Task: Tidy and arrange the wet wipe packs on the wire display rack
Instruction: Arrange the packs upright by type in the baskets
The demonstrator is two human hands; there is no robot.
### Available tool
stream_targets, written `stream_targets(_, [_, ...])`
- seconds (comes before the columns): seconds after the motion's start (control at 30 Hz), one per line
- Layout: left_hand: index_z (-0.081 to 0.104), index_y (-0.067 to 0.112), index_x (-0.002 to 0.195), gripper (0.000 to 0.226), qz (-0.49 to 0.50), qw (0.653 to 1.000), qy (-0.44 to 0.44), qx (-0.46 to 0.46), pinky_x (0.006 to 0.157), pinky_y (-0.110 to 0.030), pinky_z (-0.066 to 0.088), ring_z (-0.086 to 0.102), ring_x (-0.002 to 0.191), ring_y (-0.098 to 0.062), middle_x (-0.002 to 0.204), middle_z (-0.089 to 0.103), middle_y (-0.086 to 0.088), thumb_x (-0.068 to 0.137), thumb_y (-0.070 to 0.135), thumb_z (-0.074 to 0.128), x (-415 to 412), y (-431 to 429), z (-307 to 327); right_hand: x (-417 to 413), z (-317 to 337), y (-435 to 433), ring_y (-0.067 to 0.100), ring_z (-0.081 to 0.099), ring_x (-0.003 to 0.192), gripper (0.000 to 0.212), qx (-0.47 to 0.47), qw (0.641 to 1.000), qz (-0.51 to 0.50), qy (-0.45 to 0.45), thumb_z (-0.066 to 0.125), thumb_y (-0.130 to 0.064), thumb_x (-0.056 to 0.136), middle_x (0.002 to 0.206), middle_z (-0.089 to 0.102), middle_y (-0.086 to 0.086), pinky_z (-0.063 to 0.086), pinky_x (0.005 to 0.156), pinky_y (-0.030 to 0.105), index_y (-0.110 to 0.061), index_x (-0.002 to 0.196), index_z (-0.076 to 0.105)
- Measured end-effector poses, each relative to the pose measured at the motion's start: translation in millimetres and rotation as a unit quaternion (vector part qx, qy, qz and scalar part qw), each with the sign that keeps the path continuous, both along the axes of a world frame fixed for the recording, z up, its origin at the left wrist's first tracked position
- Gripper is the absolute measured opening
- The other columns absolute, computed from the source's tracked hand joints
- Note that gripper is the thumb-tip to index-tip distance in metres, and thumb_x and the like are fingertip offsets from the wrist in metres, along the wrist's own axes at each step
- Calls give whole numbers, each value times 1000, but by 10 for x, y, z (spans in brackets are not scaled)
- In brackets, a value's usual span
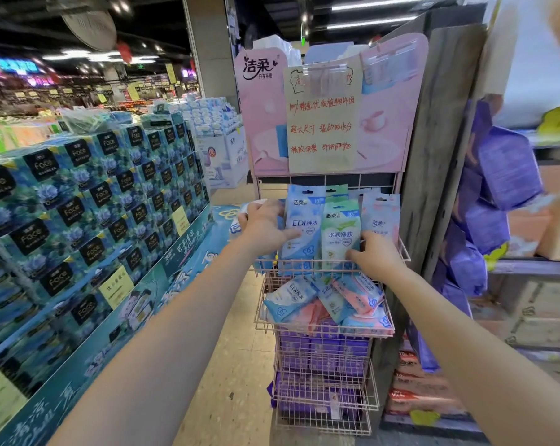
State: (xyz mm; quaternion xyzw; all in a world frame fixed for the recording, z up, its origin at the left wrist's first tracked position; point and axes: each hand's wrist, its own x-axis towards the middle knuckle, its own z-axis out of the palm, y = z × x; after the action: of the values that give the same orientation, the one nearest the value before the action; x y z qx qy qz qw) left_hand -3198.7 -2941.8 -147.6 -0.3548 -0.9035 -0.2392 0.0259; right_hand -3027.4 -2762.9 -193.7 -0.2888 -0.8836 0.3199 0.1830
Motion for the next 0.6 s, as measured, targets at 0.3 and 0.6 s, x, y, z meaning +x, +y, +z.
stream_targets(0.3, [63,26,102,36,-18,999,9,37,107,-44,42,54,119,-24,112,50,6,81,50,81,1,-1,65,-102,25,-50,25,67,103,50,-63,995,-29,78,73,-20,85,122,68,6,58,86,43,-14,130,52])
stream_targets(0.6, [72,19,112,47,-33,997,8,69,108,-46,42,55,120,-23,122,59,2,81,53,81,-86,18,-5,-595,541,-347,30,32,139,84,93,992,2,79,72,-51,85,147,49,4,27,115,49,-30,156,32])
